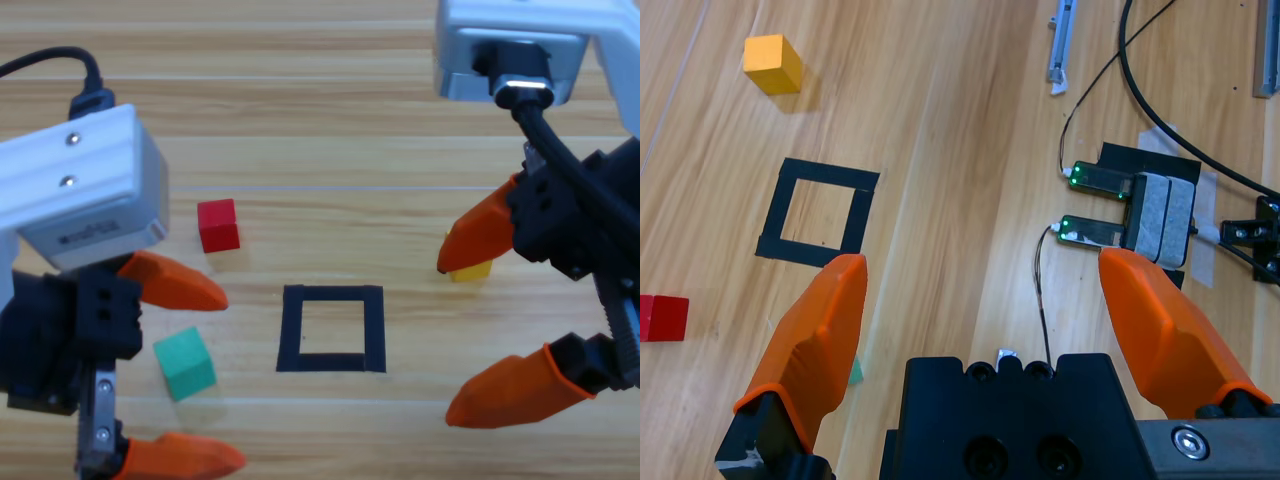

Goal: Stack the blocks in the rectangular block: red at the bottom, yellow in the middle, green on top

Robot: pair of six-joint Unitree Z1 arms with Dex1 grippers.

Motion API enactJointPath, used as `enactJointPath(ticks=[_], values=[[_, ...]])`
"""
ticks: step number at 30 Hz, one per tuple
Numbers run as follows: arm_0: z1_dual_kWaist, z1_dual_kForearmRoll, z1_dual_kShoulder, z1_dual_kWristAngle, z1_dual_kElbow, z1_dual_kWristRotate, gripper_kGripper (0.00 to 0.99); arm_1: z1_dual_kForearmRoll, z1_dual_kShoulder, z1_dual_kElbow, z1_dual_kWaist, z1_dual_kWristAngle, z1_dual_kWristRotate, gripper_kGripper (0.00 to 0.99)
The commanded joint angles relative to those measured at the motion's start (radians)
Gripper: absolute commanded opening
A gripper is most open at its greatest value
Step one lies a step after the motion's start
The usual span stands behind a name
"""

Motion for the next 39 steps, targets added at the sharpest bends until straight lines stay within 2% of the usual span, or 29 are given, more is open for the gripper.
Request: enactJointPath(ticks=[1,7,10,13,16,18,20,23,25,26,29,32,35,39], values=[[-0.019,-0.01,-0.019,0.007,0.056,-0.033,0.99,-0.01,0.048,0.002,0.031,0.001,0.004,0.988],[-0.019,-0.022,-0.03,0.043,0.079,-0.055,0.99,-0.012,0.043,0.011,0.029,-0.002,0.012,0.988],[-0.019,-0.024,-0.042,0.066,0.079,-0.067,0.99,-0.012,0.042,0.023,0.029,-0.045,0.033,0.988],[-0.019,-0.026,-0.053,0.145,0.077,-0.137,0.99,-0.012,0.045,0.028,0.028,-0.105,0.068,0.988],[-0.016,-0.016,-0.059,0.299,0.062,-0.305,0.99,-0.016,0.045,0.026,0.015,-0.139,0.105,0.988],[0.014,-0.01,-0.056,0.34,0.039,-0.409,0.99,-0.024,0.045,0.023,-0.012,-0.173,0.145,0.988],[0.065,-0.01,-0.031,0.339,0.005,-0.487,0.99,-0.038,0.048,0.022,-0.067,-0.18,0.185,0.988],[0.128,0.001,0.064,0.325,-0.071,-0.581,0.989,-0.069,0.068,0.02,-0.185,-0.182,0.318,0.988],[0.18,0.065,0.15,0.32,-0.156,-0.657,0.99,-0.061,0.094,0.002,-0.247,-0.209,0.403,0.986],[0.217,0.077,0.194,0.294,-0.191,-0.679,0.989,-0.063,0.1,0.002,-0.268,-0.251,0.447,0.986],[0.33,0.163,0.317,0.228,-0.315,-0.737,0.985,-0.069,0.137,0.002,-0.281,-0.472,0.532,0.986],[0.449,0.217,0.414,0.158,-0.387,-0.773,0.971,-0.075,0.217,-0.004,-0.281,-0.576,0.53,0.986],[0.536,0.315,0.538,0.119,-0.501,-0.8,0.971,-0.073,0.294,-0.009,-0.279,-0.584,0.63,0.989],[0.59,0.504,0.742,0.145,-0.719,-0.845,0.96,-0.072,0.399,-0.063,-0.279,-0.593,0.657,0.989]])
